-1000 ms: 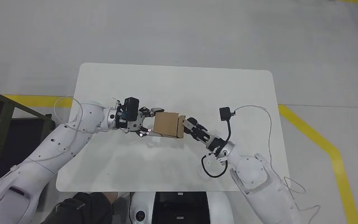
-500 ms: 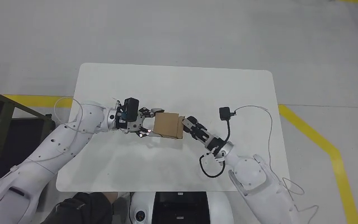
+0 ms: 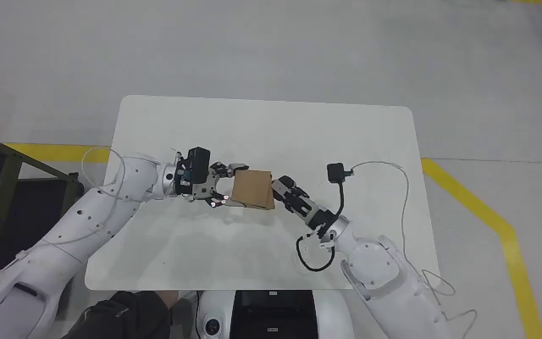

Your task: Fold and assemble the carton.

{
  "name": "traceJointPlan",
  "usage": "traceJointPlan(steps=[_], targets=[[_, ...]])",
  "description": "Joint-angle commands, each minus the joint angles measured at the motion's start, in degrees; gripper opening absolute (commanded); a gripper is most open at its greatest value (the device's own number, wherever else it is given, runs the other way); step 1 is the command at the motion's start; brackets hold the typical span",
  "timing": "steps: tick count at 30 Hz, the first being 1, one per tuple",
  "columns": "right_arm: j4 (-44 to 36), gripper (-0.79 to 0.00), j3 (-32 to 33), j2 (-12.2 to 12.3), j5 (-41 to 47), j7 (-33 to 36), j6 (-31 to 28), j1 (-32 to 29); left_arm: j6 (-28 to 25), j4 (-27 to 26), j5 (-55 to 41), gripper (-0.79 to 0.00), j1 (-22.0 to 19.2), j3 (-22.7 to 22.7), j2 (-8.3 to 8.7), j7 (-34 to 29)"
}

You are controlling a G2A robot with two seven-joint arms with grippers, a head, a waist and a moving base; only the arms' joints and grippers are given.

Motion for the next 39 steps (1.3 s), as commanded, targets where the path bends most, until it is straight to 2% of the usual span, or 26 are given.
traceJointPlan(steps=[1, 10, 13, 14, 15, 16, 17, 18, 29, 34, 39], targets=[[0.22, -0.723, -0.22, -0.11, -0.15, -0.53, 0.10, 0.26, 0.00, -0.05, -0.08, -0.339, 0.00, 0.07, -0.02, 0.03], [0.45, -0.723, -1.71, -0.71, -0.15, -2.71, 0.40, 0.74, 0.00, -0.06, -0.07, -0.342, 0.13, -0.05, 0.05, 0.34], [0.44, -0.680, -1.93, -0.84, 0.01, -2.99, 0.25, 0.83, 0.00, 0.02, -0.09, -0.339, 0.11, 0.06, 0.00, 0.29], [0.32, -0.628, -1.83, -0.86, 0.11, -3.17, 0.07, 0.77, 0.00, 0.10, -0.07, -0.339, 0.10, 0.08, -0.01, 0.32], [0.12, -0.437, -1.62, -0.87, 0.26, -3.44, -0.10, 0.62, 0.00, 0.24, -0.15, -0.339, 0.09, 0.04, 0.00, 0.34], [-0.09, -0.376, -1.33, -0.84, 0.30, -3.71, -0.35, 0.38, 0.00, 0.36, -0.27, -0.342, 0.11, 0.00, 0.01, 0.34], [-0.35, -0.040, -1.03, -0.80, 0.29, -3.84, -0.53, 0.06, 0.00, 0.55, -0.35, -0.336, 0.11, -0.10, 0.04, 0.34], [-0.64, 0.000, -0.69, -0.74, 0.29, -3.89, -0.67, -0.28, 0.00, 0.73, -0.33, -0.332, 0.12, -0.17, 0.06, 0.34], [-2.43, 0.000, 3.22, -0.04, 0.99, -1.47, -4.84, -2.60, 0.00, 3.88, -0.29, -0.320, -0.53, 1.65, -0.61, -0.55], [-1.73, 0.000, 4.79, 0.44, 0.00, 1.33, -11.44, -2.81, 0.03, 8.09, -0.45, -0.317, -2.95, 5.07, -2.56, -2.91], [-1.11, 0.000, 5.73, 0.87, -2.91, 2.88, -17.57, -3.04, 1.37, 12.40, -0.06, -0.332, -5.24, 7.82, -5.12, -2.55]])
